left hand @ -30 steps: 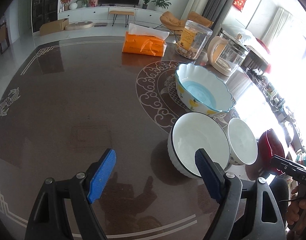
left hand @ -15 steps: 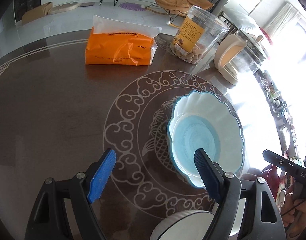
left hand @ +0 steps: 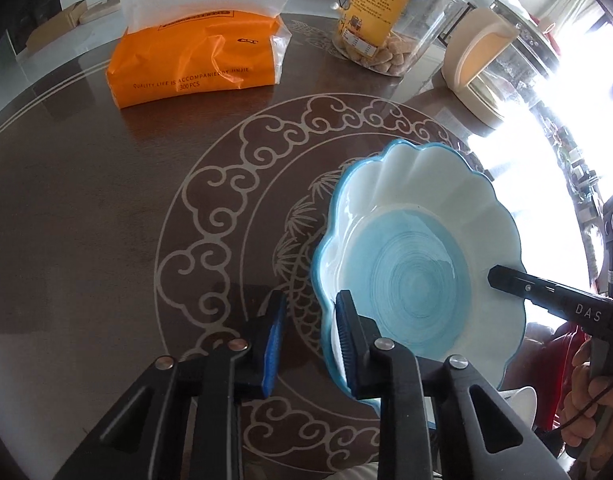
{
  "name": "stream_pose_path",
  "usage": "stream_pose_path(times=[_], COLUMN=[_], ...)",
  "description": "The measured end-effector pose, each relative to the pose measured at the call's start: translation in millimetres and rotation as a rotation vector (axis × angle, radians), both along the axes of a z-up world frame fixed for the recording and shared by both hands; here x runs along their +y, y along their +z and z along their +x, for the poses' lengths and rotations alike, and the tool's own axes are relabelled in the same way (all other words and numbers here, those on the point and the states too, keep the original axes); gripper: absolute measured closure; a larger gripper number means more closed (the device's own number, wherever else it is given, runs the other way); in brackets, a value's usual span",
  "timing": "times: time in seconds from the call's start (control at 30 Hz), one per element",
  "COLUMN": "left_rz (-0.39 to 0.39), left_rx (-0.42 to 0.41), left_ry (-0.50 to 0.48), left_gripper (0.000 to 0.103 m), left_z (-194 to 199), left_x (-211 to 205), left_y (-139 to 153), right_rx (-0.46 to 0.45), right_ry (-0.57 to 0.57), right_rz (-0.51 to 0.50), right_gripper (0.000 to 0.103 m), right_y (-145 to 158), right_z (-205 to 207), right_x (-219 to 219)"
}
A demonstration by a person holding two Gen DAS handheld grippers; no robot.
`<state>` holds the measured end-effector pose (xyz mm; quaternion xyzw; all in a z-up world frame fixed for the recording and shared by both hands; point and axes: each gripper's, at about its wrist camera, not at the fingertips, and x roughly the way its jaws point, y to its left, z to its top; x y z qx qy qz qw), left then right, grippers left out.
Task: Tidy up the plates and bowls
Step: 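Close both grippers on the rim of the blue-rimmed scalloped bowl, then carry the scalloped bowl toward the table edge, set it down, open both grippers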
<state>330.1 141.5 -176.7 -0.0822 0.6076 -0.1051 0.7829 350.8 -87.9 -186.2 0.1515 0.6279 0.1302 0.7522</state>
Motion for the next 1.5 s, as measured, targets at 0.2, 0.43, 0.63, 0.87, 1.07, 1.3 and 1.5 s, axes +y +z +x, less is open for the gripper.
stream_pose_path(times=[0.2,0.43,0.63,0.87,1.07,1.3,1.5], left_rz=[-0.026,-0.042,-0.066,-0.093,-0.091,-0.049,0.000], left_rx=[-0.010,-0.041,-0.111,-0.185,-0.237,-0.294,-0.328], left_ry=[0.028,0.054,0.090,0.155,0.218,0.290,0.359], left_gripper=[0.096,0.096,0.096,0.096,0.096,0.096,0.096], left_z=[-4,-5,-10,-37,-87,-162,-236], left_x=[-4,-1,8,42,80,122,158], left_y=[0,12,40,79,110,139,147], right_rx=[-0.012,-0.069,-0.136,-0.213,-0.268,-0.293,-0.304], right_ry=[0.025,0.037,0.055,0.101,0.165,0.258,0.339], right_rz=[-0.011,-0.044,-0.063,-0.048,-0.029,0.020,0.055], right_gripper=[0.091,0.089,0.088,0.086,0.086,0.086,0.086], right_y=[0,14,42,82,110,129,132], right_z=[-1,-5,-6,-25,-55,-105,-157], right_x=[7,8,10,35,72,117,154])
